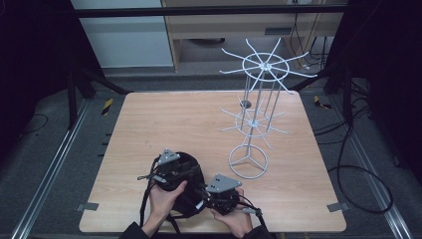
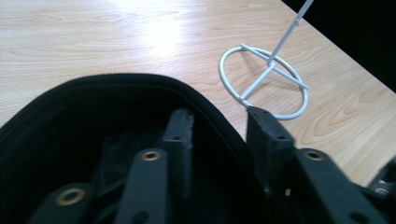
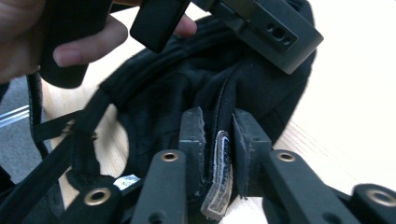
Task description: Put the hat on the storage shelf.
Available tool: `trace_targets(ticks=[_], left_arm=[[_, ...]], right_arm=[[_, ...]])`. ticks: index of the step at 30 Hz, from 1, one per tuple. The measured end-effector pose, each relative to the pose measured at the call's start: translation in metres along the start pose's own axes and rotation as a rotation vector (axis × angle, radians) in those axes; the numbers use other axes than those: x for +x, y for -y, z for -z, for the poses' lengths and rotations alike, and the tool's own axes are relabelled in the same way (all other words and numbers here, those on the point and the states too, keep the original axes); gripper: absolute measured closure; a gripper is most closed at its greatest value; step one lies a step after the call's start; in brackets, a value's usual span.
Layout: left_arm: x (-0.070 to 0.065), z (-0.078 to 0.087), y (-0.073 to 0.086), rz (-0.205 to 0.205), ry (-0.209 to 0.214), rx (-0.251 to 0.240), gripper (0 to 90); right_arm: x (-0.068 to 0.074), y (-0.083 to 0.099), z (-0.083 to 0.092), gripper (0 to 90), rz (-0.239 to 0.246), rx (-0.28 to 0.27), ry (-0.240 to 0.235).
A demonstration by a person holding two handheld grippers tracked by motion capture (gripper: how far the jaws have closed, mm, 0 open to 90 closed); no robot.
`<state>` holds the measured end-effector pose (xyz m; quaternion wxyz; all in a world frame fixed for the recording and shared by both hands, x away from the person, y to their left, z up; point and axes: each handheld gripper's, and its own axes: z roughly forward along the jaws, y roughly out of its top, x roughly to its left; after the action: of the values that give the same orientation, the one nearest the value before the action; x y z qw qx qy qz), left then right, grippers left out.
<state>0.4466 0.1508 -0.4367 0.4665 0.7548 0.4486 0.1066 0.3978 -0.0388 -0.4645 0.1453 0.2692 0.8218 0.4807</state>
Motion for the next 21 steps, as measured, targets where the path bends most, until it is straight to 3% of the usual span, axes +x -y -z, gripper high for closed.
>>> trace_targets(ticks=[5, 6, 10, 14, 21], left_arm=[[-0.002, 0.002, 0.0, 0.001, 0.034, 0.001, 74.2], [-0.002, 0.003, 0.0, 0.0, 0.035, -0.004, 77.4], [0.0, 0.013, -0.002, 0.007, 0.045, -0.038, 81.2], [0.003, 0.023, -0.006, 0.006, 0.053, -0.067, 82.6], [0.002, 0.04, -0.009, -0.031, 0.08, -0.109, 82.9]], right_arm=[[0.001, -0.002, 0.001, 65.5, -0.007, -0.002, -0.033], [0.001, -0.003, 0.005, 61.6, -0.012, -0.019, -0.061], [0.0, -0.007, 0.017, 53.3, -0.025, -0.072, -0.09], [-0.006, -0.01, 0.031, 51.8, -0.038, -0.112, -0.078], [-0.02, -0.004, 0.043, 51.3, -0.063, -0.123, -0.035]])
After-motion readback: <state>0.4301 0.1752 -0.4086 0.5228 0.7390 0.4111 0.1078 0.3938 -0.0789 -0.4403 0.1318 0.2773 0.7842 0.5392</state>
